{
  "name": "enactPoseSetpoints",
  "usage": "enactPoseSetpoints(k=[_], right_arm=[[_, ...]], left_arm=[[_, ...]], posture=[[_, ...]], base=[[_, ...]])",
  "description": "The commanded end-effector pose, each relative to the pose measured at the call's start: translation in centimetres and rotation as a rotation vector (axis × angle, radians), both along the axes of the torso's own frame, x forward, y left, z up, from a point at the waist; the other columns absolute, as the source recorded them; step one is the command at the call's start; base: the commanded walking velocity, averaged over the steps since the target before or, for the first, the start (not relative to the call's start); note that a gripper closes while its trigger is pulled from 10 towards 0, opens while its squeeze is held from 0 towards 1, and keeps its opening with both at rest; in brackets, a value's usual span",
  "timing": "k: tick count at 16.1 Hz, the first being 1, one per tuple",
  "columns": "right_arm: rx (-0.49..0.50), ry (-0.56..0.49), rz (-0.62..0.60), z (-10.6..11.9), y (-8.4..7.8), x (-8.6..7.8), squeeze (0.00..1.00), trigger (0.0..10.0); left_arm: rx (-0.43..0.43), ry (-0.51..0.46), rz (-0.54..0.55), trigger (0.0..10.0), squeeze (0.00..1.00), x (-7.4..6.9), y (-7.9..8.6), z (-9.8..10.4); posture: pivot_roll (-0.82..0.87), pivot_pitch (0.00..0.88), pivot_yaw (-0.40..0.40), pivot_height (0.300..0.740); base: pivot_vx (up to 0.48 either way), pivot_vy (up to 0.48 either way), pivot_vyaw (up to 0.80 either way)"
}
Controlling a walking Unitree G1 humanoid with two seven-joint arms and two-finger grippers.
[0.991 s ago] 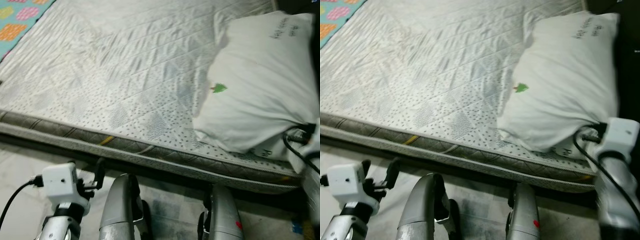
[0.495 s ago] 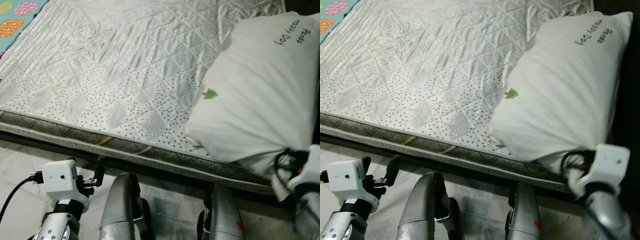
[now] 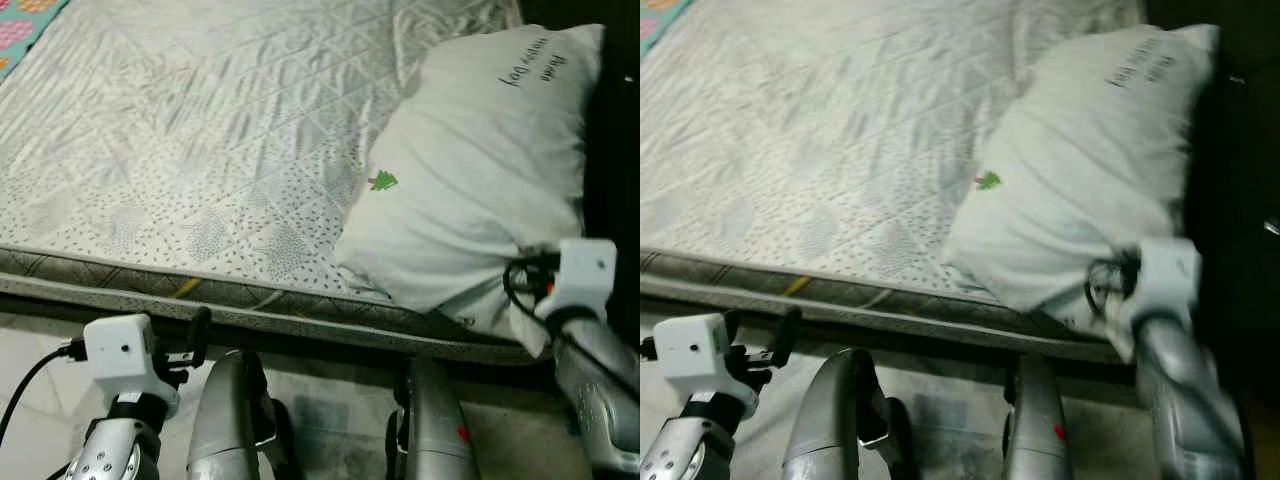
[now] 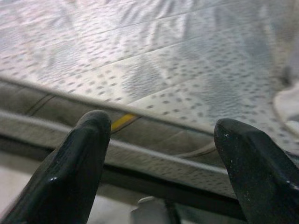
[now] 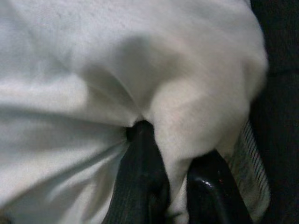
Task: Clean up the room
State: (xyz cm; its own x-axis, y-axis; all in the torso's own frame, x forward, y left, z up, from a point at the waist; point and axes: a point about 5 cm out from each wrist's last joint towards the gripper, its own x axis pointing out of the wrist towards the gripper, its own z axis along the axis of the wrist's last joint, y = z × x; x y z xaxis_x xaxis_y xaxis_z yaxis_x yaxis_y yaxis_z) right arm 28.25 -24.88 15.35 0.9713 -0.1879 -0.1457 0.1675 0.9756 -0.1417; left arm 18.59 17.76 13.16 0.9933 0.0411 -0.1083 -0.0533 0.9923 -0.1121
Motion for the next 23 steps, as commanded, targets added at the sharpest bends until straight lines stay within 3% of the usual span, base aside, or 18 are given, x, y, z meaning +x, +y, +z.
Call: enactPoseSetpoints(k=[1, 2, 4, 8, 12, 14, 16, 20, 23], right_arm=[[-0.034, -0.02, 0.016, 0.3, -0.4, 0.8, 0.0, 0.0], [-0.09, -0.04, 0.05, 1.6, -1.1, 3.7, 0.0, 0.0], [-0.177, -0.056, 0.049, 3.9, -2.8, 7.1, 0.0, 0.0], [-0.282, -0.104, -0.048, 7.3, -5.4, 9.1, 0.0, 0.0], [-0.306, -0.114, -0.154, 8.6, -8.0, 9.2, 0.0, 0.0], [-0.292, -0.084, -0.168, 7.2, -8.7, 8.6, 0.0, 0.0], [-0.239, -0.042, -0.189, 4.5, -9.3, 7.5, 0.0, 0.0], [-0.191, -0.024, -0.162, 1.2, -8.5, 6.5, 0.0, 0.0], [-0.183, -0.032, -0.14, 0.8, -7.8, 6.5, 0.0, 0.0]], left_arm=[[0.014, 0.031, 0.019, 10.0, 0.0, -0.3, 0.4, -0.5], [0.018, 0.026, 0.026, 10.0, 0.0, -0.2, 0.5, -0.4], [0.025, 0.017, 0.042, 10.0, 0.0, -0.2, 0.8, -0.3], [0.032, 0.006, 0.058, 10.0, 0.0, -0.1, 1.1, -0.1], [0.037, -0.004, 0.056, 10.0, 0.0, 0.3, 1.1, 0.0], [0.04, -0.008, 0.059, 10.0, 0.0, 0.4, 1.2, 0.1], [0.038, -0.008, 0.061, 10.0, 0.0, 0.3, 1.0, 0.1], [0.038, -0.01, 0.047, 10.0, 0.0, 0.7, 1.0, 0.0], [0.038, -0.017, 0.039, 10.0, 0.0, 1.1, 0.9, 0.0]], posture=[[-0.05, 0.294, 0.037, 0.588], [-0.04, 0.289, 0.031, 0.588], [-0.03, 0.28, 0.024, 0.588], [-0.02, 0.266, 0.021, 0.588], [-0.02, 0.258, 0.025, 0.588], [-0.01, 0.254, 0.023, 0.588], [-0.01, 0.25, 0.025, 0.588], [-0.01, 0.238, 0.039, 0.588], [-0.02, 0.231, 0.037, 0.588]], base=[[0.0, 0.0, 0.0], [0.0, 0.0, 0.0], [0.0, 0.0, 0.0], [0.0, 0.0, 0.0], [0.0, 0.0, 0.0], [0.0, 0.0, 0.0], [0.0, 0.0, 0.0], [0.0, 0.0, 0.0], [0.0, 0.0, 0.0]])
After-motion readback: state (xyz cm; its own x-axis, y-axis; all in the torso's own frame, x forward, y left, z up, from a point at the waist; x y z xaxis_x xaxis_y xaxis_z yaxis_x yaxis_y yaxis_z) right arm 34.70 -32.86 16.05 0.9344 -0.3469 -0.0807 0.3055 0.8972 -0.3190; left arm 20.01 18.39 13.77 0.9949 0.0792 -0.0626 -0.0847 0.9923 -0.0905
